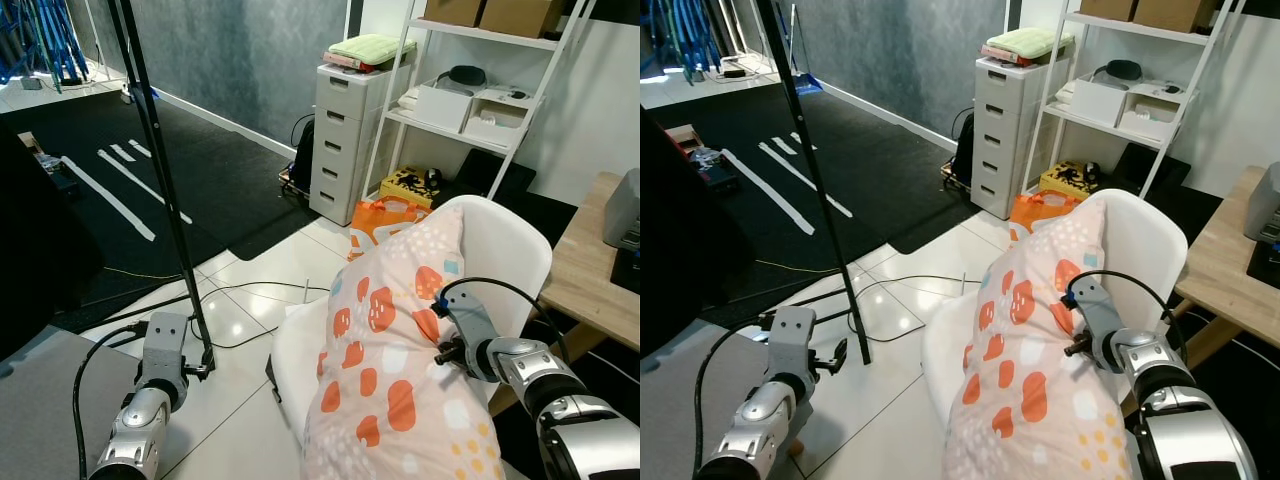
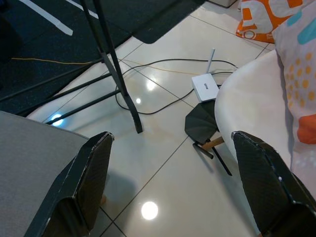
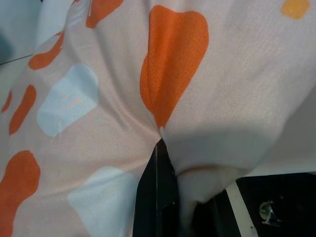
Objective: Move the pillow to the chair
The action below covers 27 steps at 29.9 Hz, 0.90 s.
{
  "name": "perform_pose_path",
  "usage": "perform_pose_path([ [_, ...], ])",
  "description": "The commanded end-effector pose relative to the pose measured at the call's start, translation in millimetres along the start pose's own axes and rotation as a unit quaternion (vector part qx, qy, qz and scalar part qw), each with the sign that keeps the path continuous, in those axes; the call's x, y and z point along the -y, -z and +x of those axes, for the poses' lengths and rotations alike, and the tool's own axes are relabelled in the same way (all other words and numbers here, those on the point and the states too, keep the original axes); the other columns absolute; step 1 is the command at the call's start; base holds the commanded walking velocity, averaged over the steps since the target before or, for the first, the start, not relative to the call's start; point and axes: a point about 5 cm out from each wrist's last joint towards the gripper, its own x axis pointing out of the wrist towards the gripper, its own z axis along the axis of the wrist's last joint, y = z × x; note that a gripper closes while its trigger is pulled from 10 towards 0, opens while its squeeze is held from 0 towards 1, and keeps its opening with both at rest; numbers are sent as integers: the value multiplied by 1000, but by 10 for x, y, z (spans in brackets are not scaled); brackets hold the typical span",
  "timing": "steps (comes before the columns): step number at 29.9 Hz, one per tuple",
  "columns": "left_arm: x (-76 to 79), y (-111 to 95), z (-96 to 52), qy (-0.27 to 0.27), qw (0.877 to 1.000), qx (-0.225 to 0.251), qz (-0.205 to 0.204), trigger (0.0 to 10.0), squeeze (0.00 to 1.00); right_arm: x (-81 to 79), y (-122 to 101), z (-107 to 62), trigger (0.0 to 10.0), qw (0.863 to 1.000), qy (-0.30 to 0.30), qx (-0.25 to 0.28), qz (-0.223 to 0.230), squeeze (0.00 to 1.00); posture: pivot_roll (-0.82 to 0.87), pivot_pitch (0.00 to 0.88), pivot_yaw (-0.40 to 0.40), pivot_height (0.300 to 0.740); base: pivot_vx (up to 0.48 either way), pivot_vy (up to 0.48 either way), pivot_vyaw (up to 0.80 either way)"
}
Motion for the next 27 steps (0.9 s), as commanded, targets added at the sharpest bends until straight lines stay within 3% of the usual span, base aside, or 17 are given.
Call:
perform_pose_path([
  [1,11,31,-15,4,1000,-6,0,10000,0,110,-3,-51,10000,1000,24,-8,-4,0,-178,11,-35,675,0,0,0],
  [7,15,24,-13,11,1000,-6,3,10000,0,310,111,-155,10000,996,72,-49,-34,0,-168,4,-36,640,0,0,0],
  [20,-9,39,-36,11,1000,-7,4,10000,0,269,-9,-149,10000,999,33,-9,-31,0,-157,7,-29,611,0,0,0],
  [24,-18,42,-40,12,1000,-8,6,10000,0,327,70,-199,10000,999,18,-29,-33,0,-158,7,-29,611,0,0,0],
  [27,-42,37,-43,10,1000,-7,7,10000,0,460,232,-311,10000,996,11,-76,-35,0,-160,5,-29,611,0,0,0],
])
